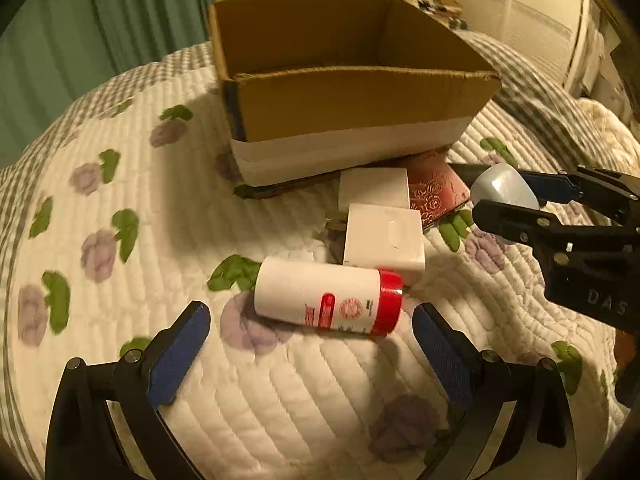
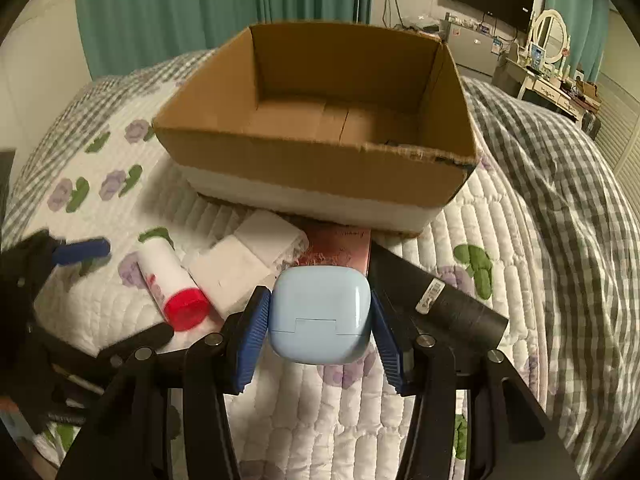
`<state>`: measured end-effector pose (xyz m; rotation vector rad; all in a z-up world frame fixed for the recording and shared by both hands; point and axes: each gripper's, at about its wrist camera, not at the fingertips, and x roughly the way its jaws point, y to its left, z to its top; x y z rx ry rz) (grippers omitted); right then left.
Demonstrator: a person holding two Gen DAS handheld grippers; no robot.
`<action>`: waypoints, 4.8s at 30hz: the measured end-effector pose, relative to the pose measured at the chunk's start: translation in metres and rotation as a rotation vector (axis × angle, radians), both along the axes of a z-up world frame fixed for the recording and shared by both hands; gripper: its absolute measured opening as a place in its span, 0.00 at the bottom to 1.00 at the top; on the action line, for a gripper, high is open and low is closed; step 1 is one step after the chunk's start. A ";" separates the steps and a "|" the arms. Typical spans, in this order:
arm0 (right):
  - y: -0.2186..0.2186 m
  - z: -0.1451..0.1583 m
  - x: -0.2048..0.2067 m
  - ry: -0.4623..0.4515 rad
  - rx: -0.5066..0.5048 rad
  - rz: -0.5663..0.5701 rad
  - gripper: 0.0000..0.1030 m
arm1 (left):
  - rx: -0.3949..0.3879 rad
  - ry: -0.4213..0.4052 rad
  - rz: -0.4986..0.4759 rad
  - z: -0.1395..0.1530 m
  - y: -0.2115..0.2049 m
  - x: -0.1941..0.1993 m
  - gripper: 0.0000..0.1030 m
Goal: Organize rigid objects
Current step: 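Grasp the light-blue earbud case with the right tool while the left grasps the pill bottle, then lower the pill bottle and earbud case into the box and release both, then grasp the black speaker with the right tool while the left grasps a white charger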
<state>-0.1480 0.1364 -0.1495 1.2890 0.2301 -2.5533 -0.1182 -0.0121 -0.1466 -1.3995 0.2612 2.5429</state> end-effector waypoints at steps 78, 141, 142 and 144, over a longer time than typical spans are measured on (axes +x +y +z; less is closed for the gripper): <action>0.018 0.104 -0.147 0.217 -0.039 0.102 0.49 | -0.011 0.279 0.264 0.114 0.026 -0.095 0.97; 0.039 -0.052 -0.046 -0.060 0.248 0.371 0.46 | 0.020 -0.159 0.177 -0.021 0.063 -0.033 0.57; 0.039 -0.051 -0.045 -0.075 0.258 0.366 0.44 | 0.020 -0.161 0.180 -0.020 0.064 -0.031 0.57; 0.039 -0.047 -0.039 -0.118 0.265 0.346 0.42 | 0.034 -0.168 0.174 -0.017 0.065 -0.025 0.56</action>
